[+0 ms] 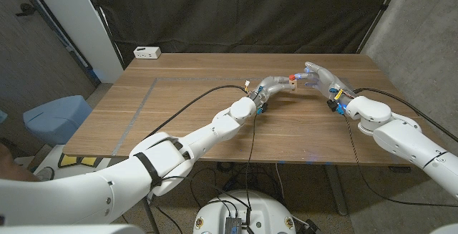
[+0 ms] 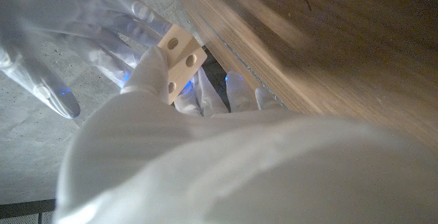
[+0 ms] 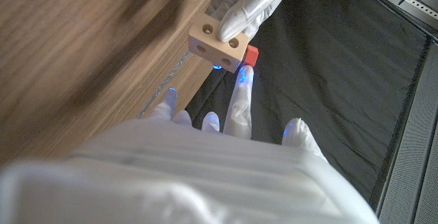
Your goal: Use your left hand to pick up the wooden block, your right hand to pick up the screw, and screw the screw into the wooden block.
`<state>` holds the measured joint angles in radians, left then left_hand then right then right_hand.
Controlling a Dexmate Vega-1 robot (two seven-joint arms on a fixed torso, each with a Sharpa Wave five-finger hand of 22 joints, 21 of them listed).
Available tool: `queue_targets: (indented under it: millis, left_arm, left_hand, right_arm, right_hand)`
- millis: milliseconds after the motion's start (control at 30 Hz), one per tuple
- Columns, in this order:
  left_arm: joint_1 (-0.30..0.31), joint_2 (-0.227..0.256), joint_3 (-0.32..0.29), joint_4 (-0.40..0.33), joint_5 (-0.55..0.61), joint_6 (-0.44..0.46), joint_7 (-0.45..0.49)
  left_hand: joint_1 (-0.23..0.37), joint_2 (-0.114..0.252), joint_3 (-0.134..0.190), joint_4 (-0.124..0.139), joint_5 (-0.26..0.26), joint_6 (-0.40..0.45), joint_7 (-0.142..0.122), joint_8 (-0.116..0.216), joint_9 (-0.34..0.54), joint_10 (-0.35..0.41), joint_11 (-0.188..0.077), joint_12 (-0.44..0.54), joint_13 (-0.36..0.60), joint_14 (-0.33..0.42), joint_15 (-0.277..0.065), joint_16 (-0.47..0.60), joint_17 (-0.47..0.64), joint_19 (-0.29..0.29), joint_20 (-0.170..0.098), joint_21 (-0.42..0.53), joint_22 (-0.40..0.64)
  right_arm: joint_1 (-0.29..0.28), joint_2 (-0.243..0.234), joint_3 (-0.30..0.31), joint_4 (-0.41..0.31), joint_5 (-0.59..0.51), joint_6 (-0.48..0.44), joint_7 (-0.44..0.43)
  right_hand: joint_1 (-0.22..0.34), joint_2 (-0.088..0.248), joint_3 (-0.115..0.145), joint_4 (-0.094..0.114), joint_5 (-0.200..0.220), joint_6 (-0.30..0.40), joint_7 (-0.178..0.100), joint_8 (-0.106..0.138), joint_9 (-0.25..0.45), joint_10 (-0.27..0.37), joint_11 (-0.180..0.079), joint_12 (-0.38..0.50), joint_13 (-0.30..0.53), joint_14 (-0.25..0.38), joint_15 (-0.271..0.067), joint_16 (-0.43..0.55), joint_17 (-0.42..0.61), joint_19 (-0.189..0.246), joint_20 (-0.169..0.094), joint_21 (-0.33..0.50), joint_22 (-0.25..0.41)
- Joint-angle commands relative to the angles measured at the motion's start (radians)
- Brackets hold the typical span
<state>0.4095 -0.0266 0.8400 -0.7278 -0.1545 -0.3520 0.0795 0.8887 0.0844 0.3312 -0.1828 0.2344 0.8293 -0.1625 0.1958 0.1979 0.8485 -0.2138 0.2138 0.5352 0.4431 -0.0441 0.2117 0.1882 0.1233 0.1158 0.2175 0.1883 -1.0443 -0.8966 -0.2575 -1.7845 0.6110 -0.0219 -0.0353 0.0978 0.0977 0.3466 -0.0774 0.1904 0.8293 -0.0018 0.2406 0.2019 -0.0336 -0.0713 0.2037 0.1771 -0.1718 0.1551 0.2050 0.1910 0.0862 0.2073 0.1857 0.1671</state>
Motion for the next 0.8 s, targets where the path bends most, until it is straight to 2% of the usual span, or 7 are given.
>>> queue_targets:
  millis: [33, 500, 800]
  left_arm:
    - [-0.004, -0.004, 0.003, 0.007, 0.002, -0.001, -0.004]
    - [-0.005, -0.005, 0.005, 0.004, 0.005, 0.004, 0.001]
    - [0.005, 0.002, 0.005, -0.016, 0.006, 0.014, 0.007]
  left_hand:
    - [0.0, 0.012, 0.038, 0.027, 0.003, 0.015, 0.009, 0.005, 0.003, 0.006, 0.001, 0.007, 0.006, 0.006, -0.047, 0.005, 0.003, 0.002, -0.006, 0.003, 0.003]
    - [0.0, 0.011, 0.037, 0.027, 0.003, 0.015, 0.008, 0.005, 0.004, 0.006, 0.0, 0.007, 0.006, 0.006, -0.048, 0.005, 0.003, 0.003, -0.006, 0.003, 0.003]
    - [0.001, 0.011, 0.037, 0.026, 0.003, 0.015, 0.008, 0.005, 0.004, 0.007, 0.0, 0.008, 0.006, 0.007, -0.048, 0.005, 0.002, 0.003, -0.007, 0.003, 0.003]
  right_arm:
    - [-0.017, -0.013, 0.012, -0.018, 0.006, -0.007, 0.0]
    - [-0.018, -0.017, 0.011, 0.005, 0.013, 0.042, 0.061]
    - [-0.041, -0.023, 0.028, -0.012, 0.012, 0.039, 0.028]
  right_hand:
    - [0.001, 0.01, 0.007, 0.002, 0.006, 0.012, 0.003, 0.005, 0.002, 0.013, -0.003, 0.005, 0.003, -0.022, -0.009, 0.004, 0.0, 0.01, 0.001, 0.008, 0.003]
    - [-0.004, 0.008, 0.006, 0.004, 0.006, 0.025, 0.002, 0.006, 0.002, 0.023, -0.007, 0.004, 0.003, -0.016, -0.009, 0.005, 0.001, 0.011, 0.002, 0.007, 0.003]
    - [-0.002, 0.008, 0.008, 0.003, 0.006, 0.039, 0.005, 0.008, 0.002, 0.033, -0.007, 0.003, 0.003, -0.011, -0.011, 0.005, 0.0, 0.014, 0.0, 0.006, 0.003]
